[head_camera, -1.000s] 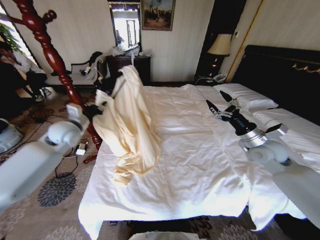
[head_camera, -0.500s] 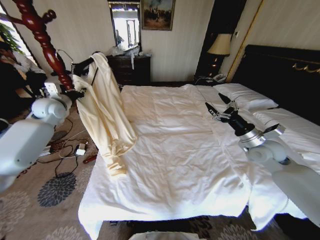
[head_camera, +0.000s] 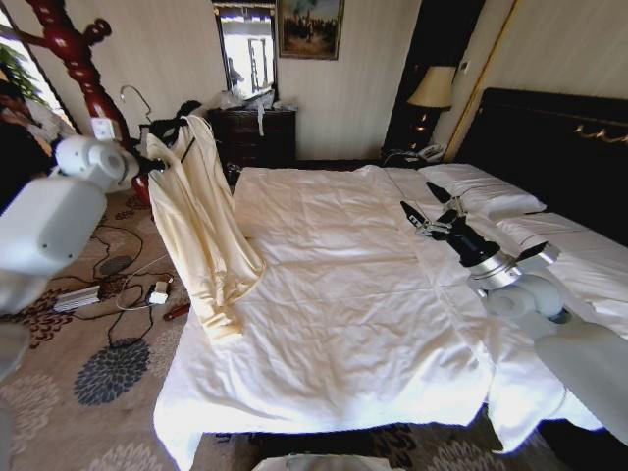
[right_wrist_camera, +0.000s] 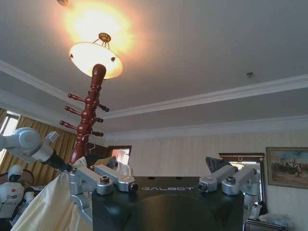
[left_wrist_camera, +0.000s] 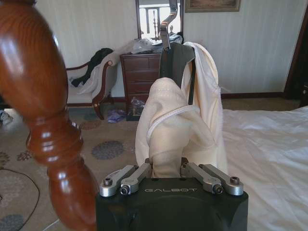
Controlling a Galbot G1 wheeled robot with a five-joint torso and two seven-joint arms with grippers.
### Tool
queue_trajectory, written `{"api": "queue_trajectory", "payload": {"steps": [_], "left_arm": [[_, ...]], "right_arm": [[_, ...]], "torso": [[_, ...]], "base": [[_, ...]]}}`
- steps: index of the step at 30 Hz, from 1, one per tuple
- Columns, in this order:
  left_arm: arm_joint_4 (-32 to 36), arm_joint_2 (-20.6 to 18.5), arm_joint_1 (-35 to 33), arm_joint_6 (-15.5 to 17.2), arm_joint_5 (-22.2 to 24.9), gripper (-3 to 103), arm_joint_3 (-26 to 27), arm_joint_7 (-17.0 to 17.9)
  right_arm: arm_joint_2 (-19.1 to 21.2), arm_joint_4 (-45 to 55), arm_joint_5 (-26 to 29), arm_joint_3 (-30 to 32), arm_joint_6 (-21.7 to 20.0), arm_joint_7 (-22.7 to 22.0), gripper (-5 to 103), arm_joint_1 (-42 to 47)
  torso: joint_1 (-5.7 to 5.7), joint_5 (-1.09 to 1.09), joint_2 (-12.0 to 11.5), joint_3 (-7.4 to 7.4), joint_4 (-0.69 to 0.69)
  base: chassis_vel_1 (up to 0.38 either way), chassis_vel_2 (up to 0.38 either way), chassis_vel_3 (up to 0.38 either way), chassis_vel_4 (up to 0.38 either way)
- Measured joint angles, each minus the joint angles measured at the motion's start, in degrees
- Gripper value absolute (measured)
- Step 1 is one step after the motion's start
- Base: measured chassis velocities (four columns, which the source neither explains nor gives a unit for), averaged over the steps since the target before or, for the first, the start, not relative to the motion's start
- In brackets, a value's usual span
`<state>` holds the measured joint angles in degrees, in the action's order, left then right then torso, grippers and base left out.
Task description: Pick up the clothes from the bed and hang them on the clothes hanger.
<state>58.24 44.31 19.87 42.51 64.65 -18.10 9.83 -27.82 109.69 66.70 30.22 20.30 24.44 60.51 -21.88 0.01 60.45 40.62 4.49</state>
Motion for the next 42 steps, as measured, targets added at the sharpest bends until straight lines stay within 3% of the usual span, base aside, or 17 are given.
{"api": "queue_trajectory", "payload": {"steps": [13,21,31,35,42], "left_arm": [[-15.96,8.6,10.35,-0.01,-3.25,15,-2.18,-2.5],[-22.34,11.77,13.94,-0.16,-4.62,15,-1.68,-2.82],[-26.0,12.76,18.38,-0.17,-3.73,15,-2.91,-3.03],[-25.89,12.44,19.0,-0.36,-3.02,15,-4.09,-2.88],[-24.4,11.62,18.82,-0.37,-1.67,15,-1.53,-0.49]], "right_arm": [[-0.01,-0.53,0.43,0.44,0.27,0.11,100,-0.17],[0.01,-1.05,1.06,0.41,0.63,0.97,100,-0.36],[-0.1,-1.35,1.26,0.56,1.23,2.19,100,-0.1],[-0.31,-1.27,1.26,0.59,1.31,2.49,100,-0.04],[-0.11,-1.09,1.28,1.13,1.72,3.07,100,0.58]], "torso": [[0.0,-0.01,0.0,0.0,-0.03],[0.0,-0.01,0.0,0.0,-0.03],[-0.01,-0.01,-0.01,0.0,0.0],[0.01,0.02,0.01,-0.02,-0.05],[0.0,-0.01,0.0,0.0,-0.01]], "base": [[0.0,0.0,0.0,0.0],[0.0,0.0,0.0,0.0],[0.0,0.0,0.0,0.0],[0.0,0.0,0.0,0.0],[0.0,0.0,0.0,0.0]]}}
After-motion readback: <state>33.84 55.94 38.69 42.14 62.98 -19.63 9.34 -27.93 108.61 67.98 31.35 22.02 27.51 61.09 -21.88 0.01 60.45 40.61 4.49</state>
